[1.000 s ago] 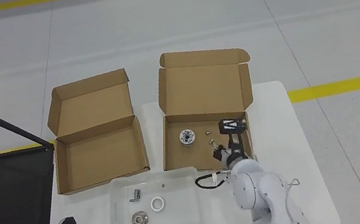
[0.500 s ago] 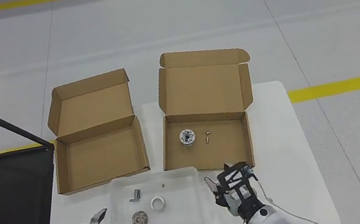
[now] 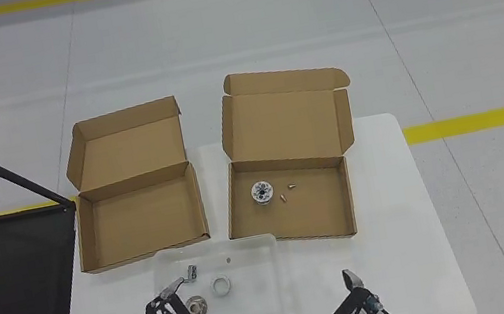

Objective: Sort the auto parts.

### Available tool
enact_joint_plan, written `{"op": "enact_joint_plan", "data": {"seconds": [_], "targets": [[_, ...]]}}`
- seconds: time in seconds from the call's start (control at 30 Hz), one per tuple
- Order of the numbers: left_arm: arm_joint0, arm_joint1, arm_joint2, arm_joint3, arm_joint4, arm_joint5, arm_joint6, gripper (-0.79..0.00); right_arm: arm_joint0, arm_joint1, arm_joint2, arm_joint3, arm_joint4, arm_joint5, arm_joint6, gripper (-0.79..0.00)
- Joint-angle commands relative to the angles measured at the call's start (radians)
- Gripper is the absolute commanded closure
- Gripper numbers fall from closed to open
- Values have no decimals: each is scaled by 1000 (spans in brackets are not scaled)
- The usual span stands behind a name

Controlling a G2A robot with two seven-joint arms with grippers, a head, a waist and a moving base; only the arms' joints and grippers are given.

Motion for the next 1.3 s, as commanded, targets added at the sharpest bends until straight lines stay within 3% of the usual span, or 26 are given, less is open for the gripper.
{"op": "enact_joint_plan", "data": {"seconds": [0.0, 0.17, 0.3, 0.57, 0.73, 1.27], "targets": [[0, 0, 0, 0, 0, 0, 0, -785, 0, 0, 0, 0, 0, 0, 0, -785], [1, 1, 2, 3, 9, -6, -9, -785, 4, 0, -4, 8, 7, -2, 0, -785], [-38, 4, 59, 9, 54, -39, -110, -785, 133, 3, -24, 90, 78, -52, 6, -785], [-231, -1, 240, 82, 76, -99, -376, -785, 283, 31, 58, 190, 299, -316, -8, -785], [-377, -11, 326, 201, -19, -149, -509, -785, 294, 39, 107, 214, 369, -294, -41, -785], [-384, -11, 330, 207, -28, -152, -518, -785, 294, 39, 107, 214, 369, -294, -41, -785]]}}
